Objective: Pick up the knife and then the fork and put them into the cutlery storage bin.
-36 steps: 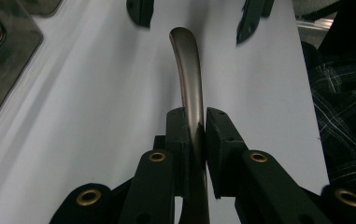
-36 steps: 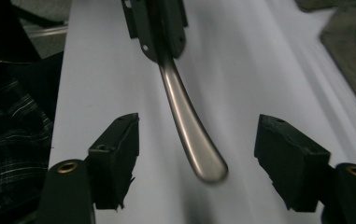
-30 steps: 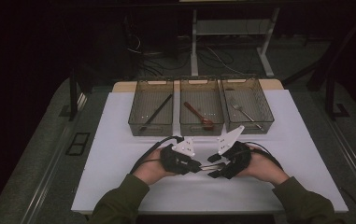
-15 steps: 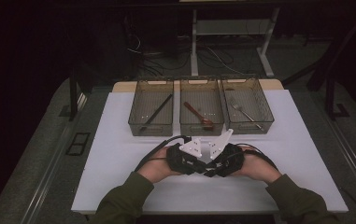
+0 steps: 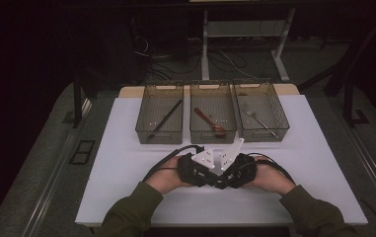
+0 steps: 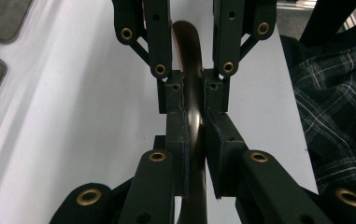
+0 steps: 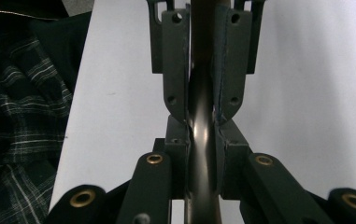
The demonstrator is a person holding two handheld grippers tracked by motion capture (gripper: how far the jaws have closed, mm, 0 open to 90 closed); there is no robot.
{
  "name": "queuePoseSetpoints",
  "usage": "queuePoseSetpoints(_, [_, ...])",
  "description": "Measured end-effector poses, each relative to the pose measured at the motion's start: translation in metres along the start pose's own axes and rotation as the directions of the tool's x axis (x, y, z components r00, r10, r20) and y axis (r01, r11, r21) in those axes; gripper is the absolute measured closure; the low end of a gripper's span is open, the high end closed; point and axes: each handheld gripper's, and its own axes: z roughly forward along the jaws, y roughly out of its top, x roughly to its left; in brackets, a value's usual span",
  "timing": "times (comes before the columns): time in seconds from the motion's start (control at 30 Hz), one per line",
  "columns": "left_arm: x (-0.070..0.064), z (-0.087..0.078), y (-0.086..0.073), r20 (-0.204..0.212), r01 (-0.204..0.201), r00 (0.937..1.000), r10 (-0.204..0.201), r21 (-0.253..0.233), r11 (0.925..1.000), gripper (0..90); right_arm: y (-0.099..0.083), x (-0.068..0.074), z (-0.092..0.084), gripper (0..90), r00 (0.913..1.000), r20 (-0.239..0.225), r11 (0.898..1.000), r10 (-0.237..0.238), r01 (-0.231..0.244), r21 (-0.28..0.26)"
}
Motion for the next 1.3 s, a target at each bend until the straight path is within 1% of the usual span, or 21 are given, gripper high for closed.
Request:
queuePoseSetpoints(0.03, [0.000, 0.001, 0.000, -0.002, -0.001, 1.0000, 0.001, 0.001, 1.0000, 78.7, 0.000, 0.000, 0.000, 77.5, 1.0000, 0.004, 1.000, 0.005, -0.005, -0.003])
queuePoseSetpoints(0.07, [-0.001, 0.001, 0.000, -0.006, 0.000, 1.0000, 0.000, 0.001, 1.0000, 78.6, 0.000, 0.000, 0.000, 77.5, 1.0000, -0.005, 1.000, -0.007, 0.007, -0.002])
queuePoseSetpoints(0.17, [0.000, 0.000, 0.001, -0.011, -0.009, 0.9999, 0.009, -0.009, 0.9999, 78.6, 0.000, 0.000, -0.002, 77.5, 1.0000, 0.001, 1.000, 0.004, -0.004, -0.011])
queuePoseSetpoints(0.2, [0.000, -0.001, 0.001, -0.009, -0.004, 0.9999, 0.004, -0.013, 0.9999, 78.6, -0.001, -0.001, -0.003, 77.5, 0.9999, -0.005, 1.000, -0.011, 0.010, -0.014])
queuePoseSetpoints(0.23, [-0.001, -0.001, 0.001, -0.010, 0.003, 0.9999, -0.004, -0.021, 0.9998, 78.6, -0.001, -0.001, -0.004, 77.5, 1.0000, -0.007, 1.000, -0.001, 0.001, -0.020])
queuePoseSetpoints(0.37, [0.001, -0.007, 0.000, -0.024, 0.003, 0.9997, -0.004, -0.043, 0.9991, 77.3, -0.002, -0.002, -0.010, 77.6, 0.9998, 0.016, 0.999, -0.009, 0.009, -0.046])
queuePoseSetpoints(0.47, [0.003, -0.015, -0.003, -0.047, 0.023, 0.9985, -0.027, -0.082, 0.9964, 76.7, -0.004, -0.003, -0.013, 77.6, 0.9997, 0.022, 0.999, 0.006, -0.005, -0.050])
queuePoseSetpoints(0.5, [0.002, -0.018, -0.004, -0.055, 0.048, 0.9971, -0.053, -0.092, 0.9946, 75.7, -0.005, -0.004, -0.015, 77.6, 0.9998, 0.021, 0.999, -0.005, 0.006, -0.047])
queuePoseSetpoints(0.53, [0.003, -0.022, -0.006, -0.067, 0.051, 0.9961, -0.058, -0.102, 0.9935, 75.0, -0.006, -0.003, -0.015, 77.6, 0.9996, 0.026, 0.999, 0.012, -0.011, -0.051])
queuePoseSetpoints(0.6, [0.004, -0.030, -0.009, -0.085, 0.065, 0.9935, -0.076, -0.131, 0.9892, 72.3, -0.007, -0.003, -0.018, 77.7, 0.9993, 0.031, 0.998, 0.019, -0.017, -0.060])
queuePoseSetpoints(0.63, [0.004, -0.035, -0.011, -0.098, 0.071, 0.9914, -0.086, -0.149, 0.9863, 70.9, -0.008, -0.005, -0.020, 77.6, 0.9990, 0.043, 0.998, 0.008, -0.006, -0.060])
queuePoseSetpoints(0.7, [0.004, -0.045, -0.016, -0.113, 0.088, 0.9873, -0.112, -0.194, 0.9771, 68.7, -0.010, -0.006, -0.024, 77.6, 0.9981, 0.060, 0.998, 0.016, -0.012, -0.069])
queuePoseSetpoints(0.73, [0.003, -0.051, -0.020, -0.118, 0.105, 0.9842, -0.133, -0.218, 0.9704, 67.9, -0.011, -0.008, -0.027, 77.6, 0.9981, 0.056, 0.997, 0.026, -0.022, -0.072])
queuePoseSetpoints(0.8, [0.001, -0.061, -0.026, -0.120, 0.132, 0.9785, -0.168, -0.262, 0.9558, 65.8, -0.015, -0.010, -0.032, 77.6, 0.9955, 0.086, 0.997, 0.040, -0.034, -0.071])
queuePoseSetpoints(0.87, [0.000, -0.071, -0.034, -0.122, 0.156, 0.9721, -0.200, -0.300, 0.9410, 62.8, -0.019, -0.012, -0.038, 77.6, 0.9931, 0.100, 0.996, 0.061, -0.053, -0.077])
queuePoseSetpoints(0.9, [-0.001, -0.074, -0.038, -0.124, 0.168, 0.9685, -0.216, -0.315, 0.9340, 61.9, -0.021, -0.014, -0.040, 77.6, 0.9921, 0.101, 0.995, 0.074, -0.066, -0.081])
queuePoseSetpoints(1.0, [-0.005, -0.083, -0.050, -0.149, 0.189, 0.9565, -0.251, -0.338, 0.9218, 60.0, -0.029, -0.019, -0.048, 77.6, 0.9855, 0.133, 0.992, 0.105, -0.094, -0.088])
queuePoseSetpoints(1.07, [-0.008, -0.088, -0.057, -0.169, 0.204, 0.9458, -0.277, -0.358, 0.9115, 58.7, -0.035, -0.022, -0.053, 77.6, 0.9799, 0.154, 0.989, 0.126, -0.113, -0.092])
queuePoseSetpoints(1.1, [-0.009, -0.090, -0.061, -0.176, 0.210, 0.9405, -0.291, -0.373, 0.9038, 57.9, -0.038, -0.024, -0.056, 77.6, 0.9770, 0.169, 0.988, 0.131, -0.115, -0.100])
queuePoseSetpoints(1.23, [-0.016, -0.096, -0.072, -0.204, 0.230, 0.9217, -0.330, -0.396, 0.8890, 54.0, -0.049, -0.030, -0.070, 77.6, 0.9647, 0.197, 0.980, 0.175, -0.152, -0.127])
queuePoseSetpoints(1.3, [-0.020, -0.097, -0.078, -0.219, 0.239, 0.9132, -0.344, -0.397, 0.8861, 53.2, -0.053, -0.032, -0.077, 77.6, 0.9551, 0.216, 0.974, 0.203, -0.175, -0.144])
